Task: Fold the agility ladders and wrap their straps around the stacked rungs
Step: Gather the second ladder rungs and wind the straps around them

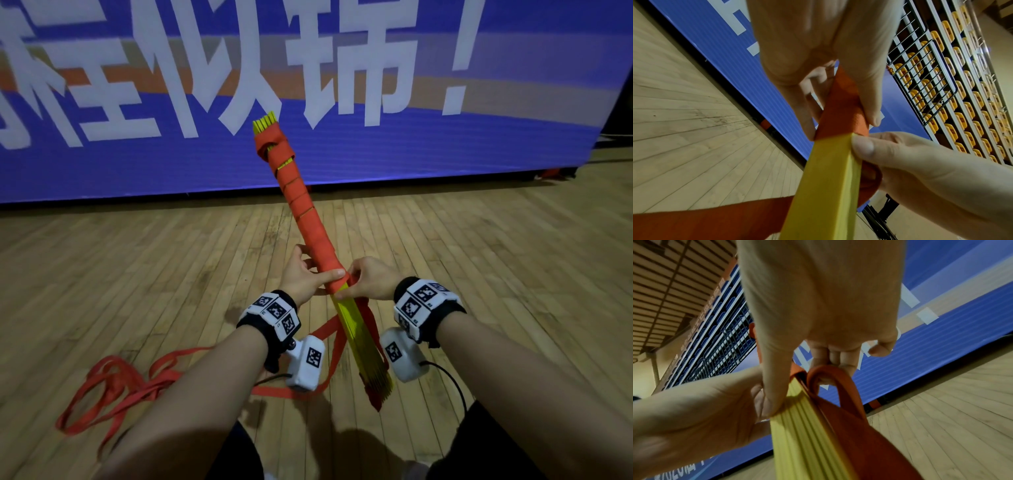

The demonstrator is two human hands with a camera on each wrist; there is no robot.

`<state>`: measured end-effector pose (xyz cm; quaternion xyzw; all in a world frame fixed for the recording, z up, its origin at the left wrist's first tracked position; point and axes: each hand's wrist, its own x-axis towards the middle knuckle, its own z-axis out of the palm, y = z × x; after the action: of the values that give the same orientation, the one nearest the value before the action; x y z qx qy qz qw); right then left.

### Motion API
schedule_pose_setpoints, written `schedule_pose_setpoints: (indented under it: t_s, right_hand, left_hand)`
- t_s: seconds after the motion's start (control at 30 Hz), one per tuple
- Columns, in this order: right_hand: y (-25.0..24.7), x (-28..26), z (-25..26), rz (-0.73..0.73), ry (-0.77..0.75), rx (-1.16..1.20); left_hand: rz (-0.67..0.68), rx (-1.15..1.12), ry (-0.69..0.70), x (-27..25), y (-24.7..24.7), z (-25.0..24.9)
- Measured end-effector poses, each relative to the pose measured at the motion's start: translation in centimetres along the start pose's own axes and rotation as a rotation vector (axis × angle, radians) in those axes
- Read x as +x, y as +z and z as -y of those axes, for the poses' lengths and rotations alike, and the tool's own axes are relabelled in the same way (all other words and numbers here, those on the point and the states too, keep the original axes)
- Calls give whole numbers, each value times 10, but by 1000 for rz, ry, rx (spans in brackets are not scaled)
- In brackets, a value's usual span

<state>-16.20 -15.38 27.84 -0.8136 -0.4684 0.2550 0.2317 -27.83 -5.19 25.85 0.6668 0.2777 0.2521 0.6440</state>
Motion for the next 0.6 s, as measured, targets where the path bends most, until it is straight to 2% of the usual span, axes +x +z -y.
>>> schedule_pose_setpoints:
  t_s: [0.13,0.43,0.6]
  right_hand:
    - [4,0,1,-20,16,-61]
    - [-9,-3,-10,-2,-16,104]
    - [-12,-1,-16,46,-37,146]
  left_hand:
    - [33,16,-17,0,-2,0]
    - [224,-20,-111,1,-11,-5]
    - [215,-6,-106,1,-11,-2]
